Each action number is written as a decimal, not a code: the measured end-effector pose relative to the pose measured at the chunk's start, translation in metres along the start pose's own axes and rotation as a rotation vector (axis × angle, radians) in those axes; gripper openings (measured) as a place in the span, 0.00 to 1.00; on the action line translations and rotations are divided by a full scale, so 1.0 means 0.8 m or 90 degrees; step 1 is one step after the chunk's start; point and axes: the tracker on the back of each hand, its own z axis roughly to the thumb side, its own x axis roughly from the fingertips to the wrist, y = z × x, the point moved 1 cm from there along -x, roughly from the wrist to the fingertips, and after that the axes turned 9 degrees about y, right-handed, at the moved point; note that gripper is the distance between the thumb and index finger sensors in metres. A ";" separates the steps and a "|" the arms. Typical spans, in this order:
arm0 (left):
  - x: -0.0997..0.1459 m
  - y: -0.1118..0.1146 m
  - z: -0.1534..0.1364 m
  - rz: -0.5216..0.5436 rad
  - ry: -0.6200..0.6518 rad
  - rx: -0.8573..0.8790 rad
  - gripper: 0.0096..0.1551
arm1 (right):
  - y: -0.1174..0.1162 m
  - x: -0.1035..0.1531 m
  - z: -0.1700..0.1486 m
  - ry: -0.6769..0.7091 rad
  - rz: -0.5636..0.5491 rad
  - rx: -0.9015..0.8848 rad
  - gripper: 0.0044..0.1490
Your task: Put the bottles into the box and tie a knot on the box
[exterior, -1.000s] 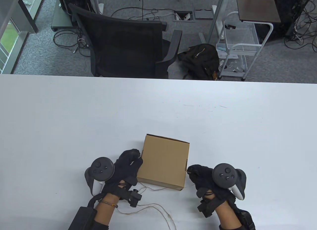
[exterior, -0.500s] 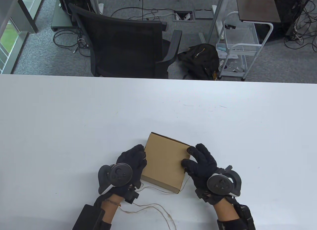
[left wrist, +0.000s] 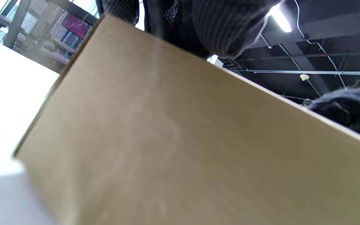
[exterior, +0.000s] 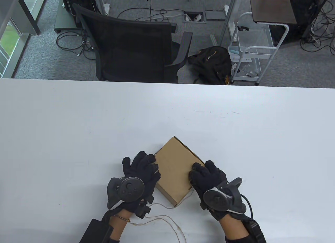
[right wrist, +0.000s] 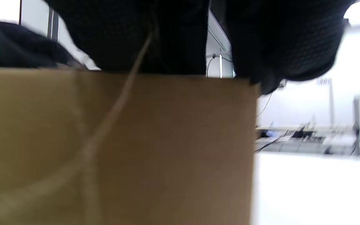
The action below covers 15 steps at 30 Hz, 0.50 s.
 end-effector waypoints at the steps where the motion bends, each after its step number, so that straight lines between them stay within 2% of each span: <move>1: 0.001 0.002 0.002 -0.005 0.003 0.005 0.27 | 0.002 -0.001 0.006 0.005 0.002 0.034 0.23; 7: 0.004 0.009 0.018 -0.021 0.030 -0.003 0.26 | 0.011 0.000 0.025 0.019 -0.007 0.072 0.23; 12: 0.003 0.020 0.016 -0.043 0.033 0.045 0.25 | 0.012 -0.001 0.025 0.048 -0.050 -0.061 0.23; 15: 0.001 0.019 0.011 -0.037 0.050 0.053 0.24 | 0.017 0.003 0.013 0.019 -0.085 -0.065 0.22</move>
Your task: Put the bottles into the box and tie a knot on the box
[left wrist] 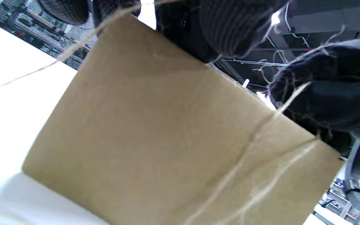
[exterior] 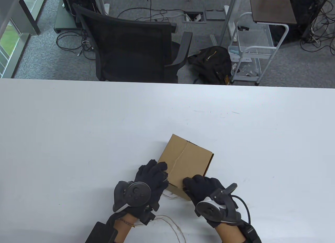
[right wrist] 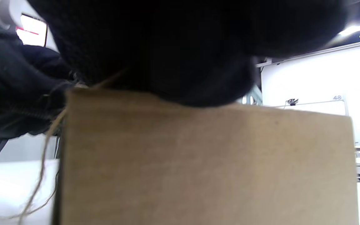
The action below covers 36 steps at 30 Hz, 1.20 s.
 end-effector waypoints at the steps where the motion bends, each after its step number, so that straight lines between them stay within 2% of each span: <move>1: 0.000 -0.001 -0.003 -0.007 0.017 0.000 0.24 | 0.003 0.001 -0.005 -0.006 -0.012 0.023 0.23; 4: 0.000 -0.001 -0.006 -0.008 0.039 0.032 0.23 | 0.005 0.005 -0.024 -0.046 -0.030 0.017 0.23; 8: -0.004 0.003 -0.004 -0.040 0.093 0.058 0.23 | -0.014 0.015 -0.065 -0.160 -0.035 -0.156 0.24; 10: -0.005 0.006 -0.006 -0.050 0.097 0.101 0.23 | -0.018 0.020 -0.077 -0.211 -0.030 -0.167 0.23; 12: -0.005 0.006 -0.007 -0.041 0.091 0.089 0.23 | -0.019 0.024 -0.084 -0.235 -0.037 -0.154 0.23; 14: -0.005 0.006 -0.008 -0.044 0.087 0.093 0.23 | -0.022 0.029 -0.093 -0.281 0.014 -0.133 0.24; 16: -0.003 0.004 -0.007 -0.030 0.079 0.087 0.23 | -0.018 0.032 -0.094 -0.303 -0.035 -0.171 0.23; 21: 0.001 -0.004 -0.006 0.013 0.056 0.048 0.24 | -0.008 0.029 -0.080 -0.285 0.047 -0.068 0.23; 24: 0.006 -0.011 -0.005 0.034 0.053 0.026 0.24 | -0.004 0.026 -0.070 -0.284 0.082 -0.043 0.23; 30: 0.014 -0.013 -0.004 0.044 0.028 -0.003 0.25 | -0.005 0.028 -0.060 -0.277 0.096 -0.175 0.23; 36: 0.016 -0.021 0.002 0.050 -0.016 -0.052 0.25 | -0.004 0.027 -0.041 -0.238 0.141 -0.222 0.24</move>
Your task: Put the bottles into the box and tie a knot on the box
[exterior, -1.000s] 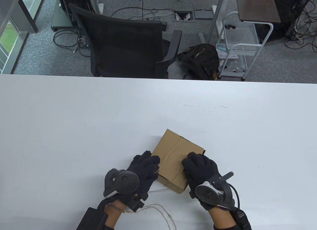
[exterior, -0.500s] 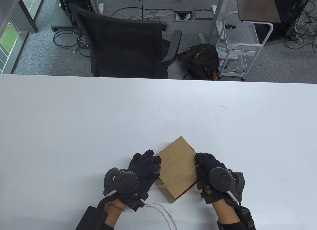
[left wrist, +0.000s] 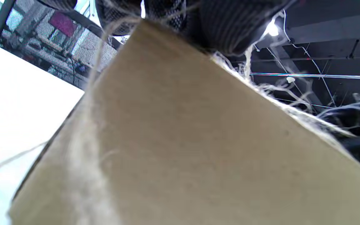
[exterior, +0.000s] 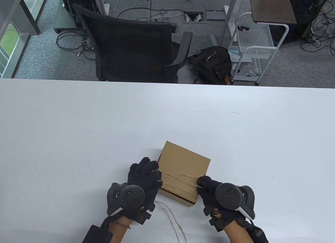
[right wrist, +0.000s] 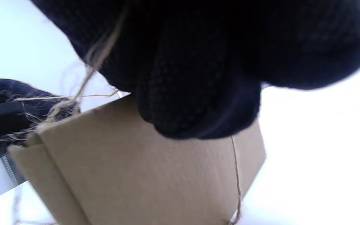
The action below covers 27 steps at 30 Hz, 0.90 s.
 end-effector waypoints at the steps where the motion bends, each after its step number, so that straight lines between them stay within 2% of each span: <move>1: 0.000 -0.002 0.001 0.000 0.000 -0.008 0.24 | -0.001 0.000 0.002 0.006 0.007 -0.013 0.25; 3: 0.000 -0.003 0.001 -0.002 -0.009 -0.013 0.24 | 0.000 0.000 0.005 0.023 -0.004 -0.033 0.24; 6: 0.002 -0.001 -0.003 -0.006 -0.030 -0.028 0.25 | 0.016 0.005 0.006 0.069 -0.107 -0.059 0.24; 8: 0.002 0.002 -0.005 -0.011 -0.037 -0.029 0.25 | 0.024 0.008 0.004 0.106 -0.190 -0.032 0.24; 10: 0.001 0.004 -0.005 -0.016 -0.037 -0.026 0.24 | 0.024 0.006 -0.004 0.130 -0.211 0.019 0.24; 12: 0.000 0.011 -0.006 -0.032 -0.041 -0.018 0.24 | 0.012 -0.002 -0.023 0.096 -0.164 0.010 0.23; 15: -0.003 0.017 -0.005 -0.051 -0.031 -0.022 0.24 | -0.010 -0.009 -0.052 0.040 -0.129 -0.106 0.23; 16: -0.004 0.017 -0.006 -0.047 -0.037 -0.026 0.24 | -0.010 -0.007 -0.056 0.015 -0.142 -0.176 0.23; 17: -0.005 0.016 -0.007 -0.045 -0.039 -0.027 0.24 | -0.009 -0.007 -0.052 -0.009 -0.151 -0.186 0.23; 20: -0.004 0.010 -0.011 -0.010 -0.062 -0.015 0.25 | 0.000 -0.004 -0.032 0.001 -0.122 -0.008 0.23; 22: -0.002 0.007 -0.016 -0.001 -0.083 0.013 0.25 | 0.002 -0.001 -0.018 -0.007 -0.092 0.042 0.23; 24: 0.001 0.004 -0.023 -0.004 -0.120 0.030 0.24 | 0.002 0.002 -0.016 -0.012 -0.076 0.022 0.23; 27: 0.005 0.006 -0.034 -0.025 -0.162 0.098 0.25 | -0.006 0.003 -0.029 -0.029 -0.053 -0.126 0.23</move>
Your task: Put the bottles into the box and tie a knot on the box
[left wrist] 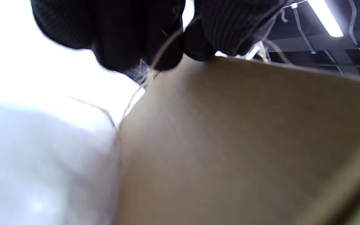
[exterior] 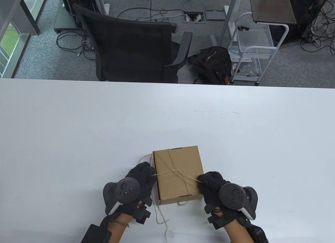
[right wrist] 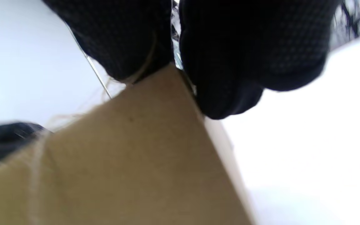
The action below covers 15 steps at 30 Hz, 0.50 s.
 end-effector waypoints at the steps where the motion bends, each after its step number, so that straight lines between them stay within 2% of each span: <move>1: 0.000 0.001 -0.003 0.003 0.003 0.033 0.24 | -0.001 0.001 -0.005 -0.015 0.004 -0.042 0.23; 2: -0.001 -0.001 -0.006 0.008 -0.010 0.064 0.24 | -0.001 0.001 -0.010 -0.023 0.011 -0.082 0.23; 4: -0.003 -0.005 -0.010 -0.022 -0.007 0.067 0.25 | -0.001 -0.001 -0.022 -0.025 0.050 -0.131 0.23; 7: -0.003 -0.011 -0.015 -0.029 -0.005 0.063 0.25 | -0.006 -0.002 -0.039 -0.060 0.106 -0.241 0.23; 10: -0.004 -0.017 -0.022 -0.012 0.008 0.051 0.25 | -0.007 -0.002 -0.065 -0.104 0.109 -0.360 0.23; 13: -0.003 -0.027 -0.028 0.020 0.012 0.069 0.25 | -0.005 0.004 -0.088 -0.162 0.078 -0.482 0.23; 15: -0.003 -0.030 -0.030 0.027 0.018 0.074 0.25 | -0.002 0.009 -0.101 -0.218 0.082 -0.515 0.24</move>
